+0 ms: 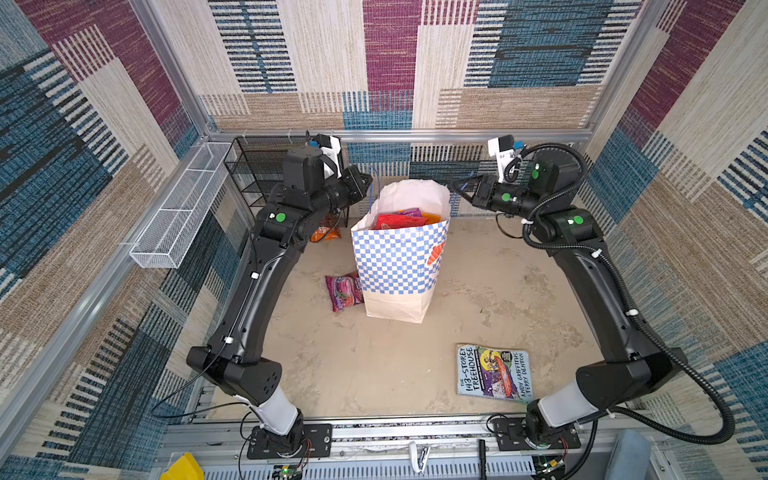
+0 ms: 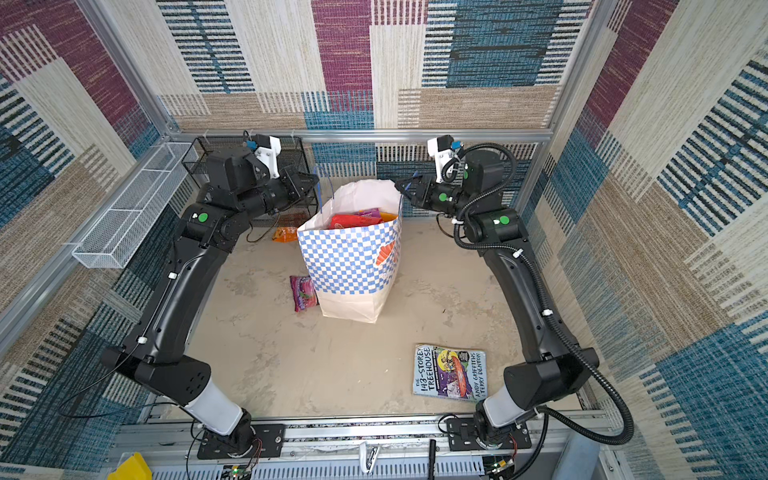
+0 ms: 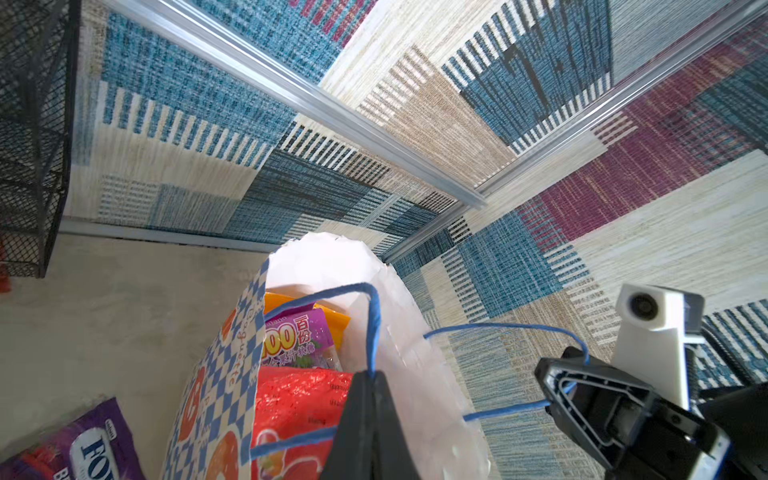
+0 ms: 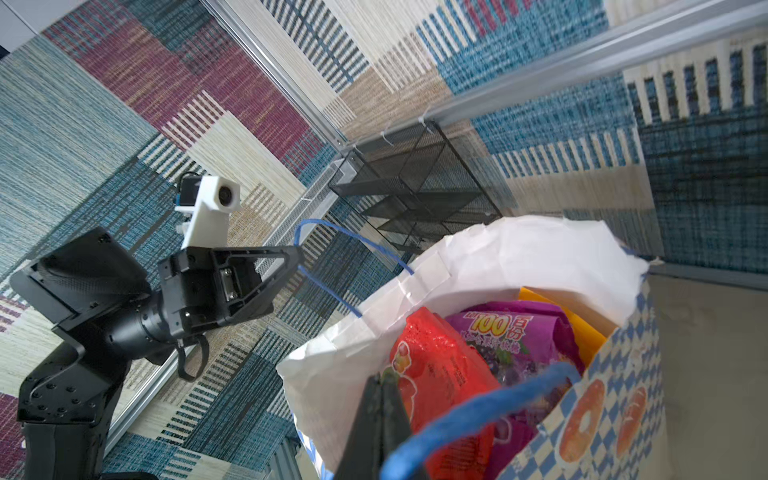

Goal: Place the snacks into the paper bag

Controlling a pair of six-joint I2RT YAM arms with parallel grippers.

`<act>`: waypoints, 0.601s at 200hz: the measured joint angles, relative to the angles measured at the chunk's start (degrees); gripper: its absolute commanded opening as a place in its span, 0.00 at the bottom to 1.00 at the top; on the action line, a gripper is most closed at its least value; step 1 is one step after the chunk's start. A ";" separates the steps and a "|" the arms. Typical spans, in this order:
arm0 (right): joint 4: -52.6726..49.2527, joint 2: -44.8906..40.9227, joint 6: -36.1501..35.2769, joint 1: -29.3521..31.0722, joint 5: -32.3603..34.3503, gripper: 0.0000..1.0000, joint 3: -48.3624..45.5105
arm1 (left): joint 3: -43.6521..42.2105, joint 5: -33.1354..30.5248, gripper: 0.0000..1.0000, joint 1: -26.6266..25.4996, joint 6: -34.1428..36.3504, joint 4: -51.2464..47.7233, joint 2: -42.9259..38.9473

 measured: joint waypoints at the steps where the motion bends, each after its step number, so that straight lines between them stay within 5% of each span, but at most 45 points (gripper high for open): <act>1: 0.00 0.11 0.00 -0.04 -0.02 0.00 0.15 | 0.09 0.00 0.00 -0.04 0.00 0.00 0.09; 36: -0.98 1.60 0.00 -1.05 -0.59 0.00 -2.56 | -1.07 0.33 0.00 -0.92 -0.15 -1.16 1.62; 76: -0.42 -7.06 -1.77 -3.32 2.01 0.00 -19.89 | -20.57 3.41 0.00 -3.85 0.00 4.70 -5.31; 120: 6.97 -13.68 -2.51 -5.16 1.77 0.00 -30.71 | -31.30 3.93 0.36 -4.50 1.01 13.68 -14.45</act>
